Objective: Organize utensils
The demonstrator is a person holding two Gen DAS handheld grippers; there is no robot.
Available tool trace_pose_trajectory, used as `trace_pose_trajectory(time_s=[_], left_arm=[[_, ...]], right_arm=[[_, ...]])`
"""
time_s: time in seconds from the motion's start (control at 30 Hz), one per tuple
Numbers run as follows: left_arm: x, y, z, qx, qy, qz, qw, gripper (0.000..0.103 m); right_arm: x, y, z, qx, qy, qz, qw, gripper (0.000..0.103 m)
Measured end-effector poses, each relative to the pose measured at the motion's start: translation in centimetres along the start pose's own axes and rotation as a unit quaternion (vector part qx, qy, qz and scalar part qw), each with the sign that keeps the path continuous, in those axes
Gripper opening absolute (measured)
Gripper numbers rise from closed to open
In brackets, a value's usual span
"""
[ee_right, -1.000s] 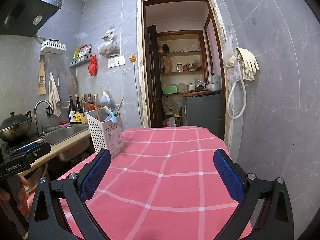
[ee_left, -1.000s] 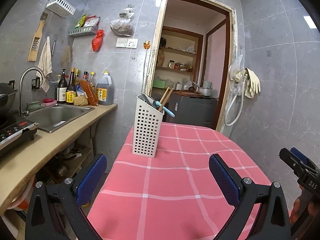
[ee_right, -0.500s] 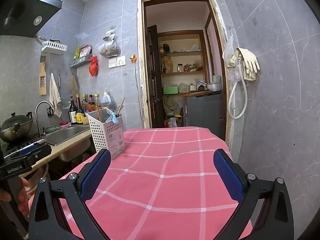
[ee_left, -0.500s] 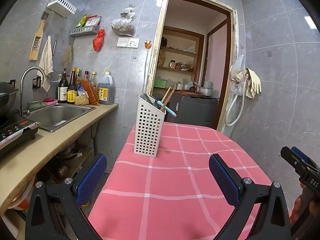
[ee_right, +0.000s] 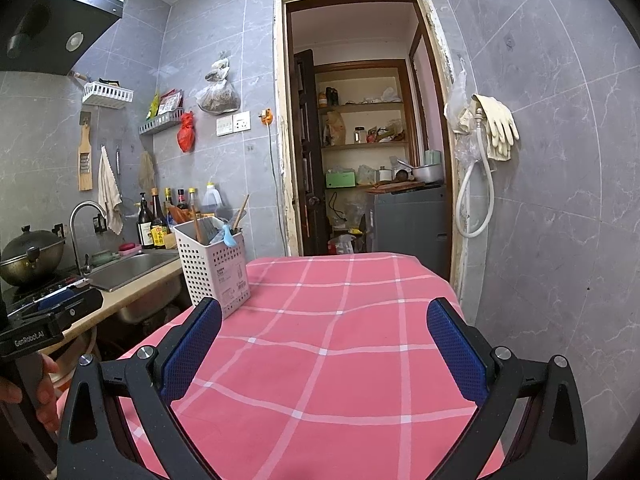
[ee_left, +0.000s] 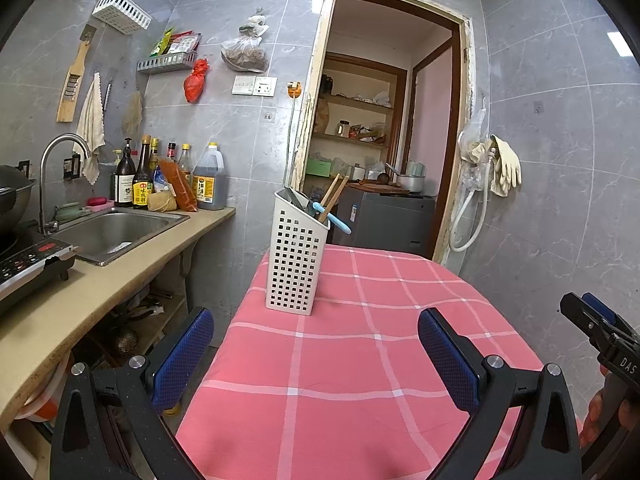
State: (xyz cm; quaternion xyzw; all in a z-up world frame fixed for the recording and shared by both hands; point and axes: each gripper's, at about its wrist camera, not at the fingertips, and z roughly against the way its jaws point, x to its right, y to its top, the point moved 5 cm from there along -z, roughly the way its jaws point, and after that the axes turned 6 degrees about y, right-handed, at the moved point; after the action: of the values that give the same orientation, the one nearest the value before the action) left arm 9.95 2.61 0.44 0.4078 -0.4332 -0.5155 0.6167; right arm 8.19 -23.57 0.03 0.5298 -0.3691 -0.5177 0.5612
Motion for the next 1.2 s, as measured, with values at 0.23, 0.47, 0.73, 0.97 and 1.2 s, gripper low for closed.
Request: trace_pose_trajectory(time_s=[0.23, 0.47, 0.73, 0.97, 1.2], left_arm=[[0.0, 0.0, -0.1, 0.0, 0.0, 0.002, 1.0, 0.103], [-0.1, -0.1, -0.1, 0.0, 0.001, 0.002, 1.0, 0.103], [-0.4, -0.6, -0.4, -0.013, 0.009, 0.013, 0.9998, 0.103], [-0.3, -0.8, -0.7, -0.02, 0.018, 0.007, 0.9996, 0.103], [0.0, -0.9, -0.7, -0.019, 0.024, 0.0, 0.9995, 0.103]], right_arm=[[-0.1, 0.0, 0.0, 0.002, 0.001, 0.0, 1.0, 0.101], [-0.2, -0.1, 0.1, 0.001, 0.002, 0.0, 1.0, 0.101], [-0.4, -0.1, 0.0, -0.001, 0.002, -0.001, 1.0, 0.101], [-0.8, -0.6, -0.2, -0.005, 0.003, -0.001, 1.0, 0.101], [-0.9, -1.1, -0.6, -0.012, 0.006, -0.003, 1.0, 0.101]])
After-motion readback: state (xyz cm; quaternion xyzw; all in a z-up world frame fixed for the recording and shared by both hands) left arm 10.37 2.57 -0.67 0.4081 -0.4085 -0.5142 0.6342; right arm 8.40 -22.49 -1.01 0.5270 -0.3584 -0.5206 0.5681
